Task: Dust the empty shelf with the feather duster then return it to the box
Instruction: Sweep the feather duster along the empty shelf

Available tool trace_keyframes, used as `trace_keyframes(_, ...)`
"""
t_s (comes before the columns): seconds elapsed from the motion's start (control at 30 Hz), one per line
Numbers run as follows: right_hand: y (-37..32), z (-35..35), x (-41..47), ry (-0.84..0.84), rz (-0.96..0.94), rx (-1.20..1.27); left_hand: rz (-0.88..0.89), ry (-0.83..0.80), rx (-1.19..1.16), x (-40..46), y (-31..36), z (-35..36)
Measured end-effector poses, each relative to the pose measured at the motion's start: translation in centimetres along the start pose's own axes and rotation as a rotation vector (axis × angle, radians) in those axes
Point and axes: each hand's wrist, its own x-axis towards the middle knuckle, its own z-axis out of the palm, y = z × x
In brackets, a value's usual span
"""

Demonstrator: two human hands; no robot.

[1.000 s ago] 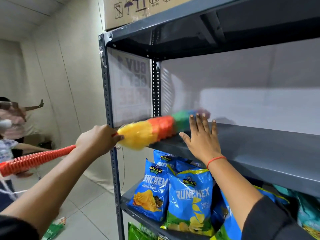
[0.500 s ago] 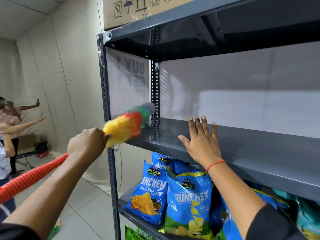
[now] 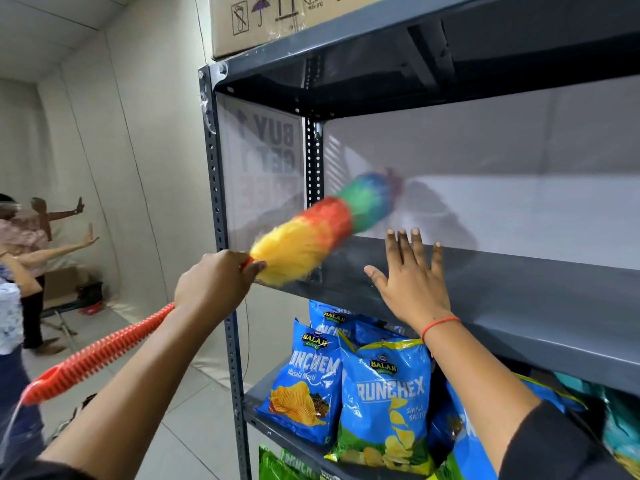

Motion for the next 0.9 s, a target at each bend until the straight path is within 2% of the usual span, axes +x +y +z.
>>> trace_keyframes(0.07,0.0,0.0,0.0,-0.001,0.005,0.016,0.047,-0.121,-0.023,0.2,0.0,-0.1)
trace_keyframes(0.17,0.0,-0.3,0.1,-0.003,0.015,0.037,-0.035,-0.263,0.064,0.9,-1.2,0.3)
trace_keyframes(0.3,0.1,-0.7,-0.1,0.043,0.047,0.077,-0.142,-0.136,0.17,1.6,-2.0,0.7)
trace_keyframes(0.4,0.1,-1.2,-0.7,0.221,0.023,0.156,-0.033,-0.087,0.006,1.7,-0.7,0.2)
trace_keyframes(0.5,0.2,-1.7,-1.5,0.388,-0.008,0.192,0.214,-0.177,-0.23,1.4,0.9,-0.1)
trace_keyframes(0.57,0.5,-1.9,-2.1,0.425,-0.016,0.197,0.331,-0.255,-0.168,1.8,1.7,0.2)
trace_keyframes(0.67,1.6,-2.3,-3.0,0.438,0.011,0.167,0.309,-0.314,-0.013,2.8,2.3,1.3)
trace_keyframes(0.77,3.0,-2.8,-3.9,0.434,0.057,0.112,0.274,-0.123,0.09,3.5,2.8,2.5)
trace_keyframes(0.83,3.9,-3.1,-4.4,0.467,0.09,0.091,0.294,-0.082,-0.01,3.8,3.9,2.9)
trace_keyframes(0.9,4.6,-3.4,-4.8,0.528,0.122,0.125,0.346,-0.158,-0.24,3.9,5.7,3.2)
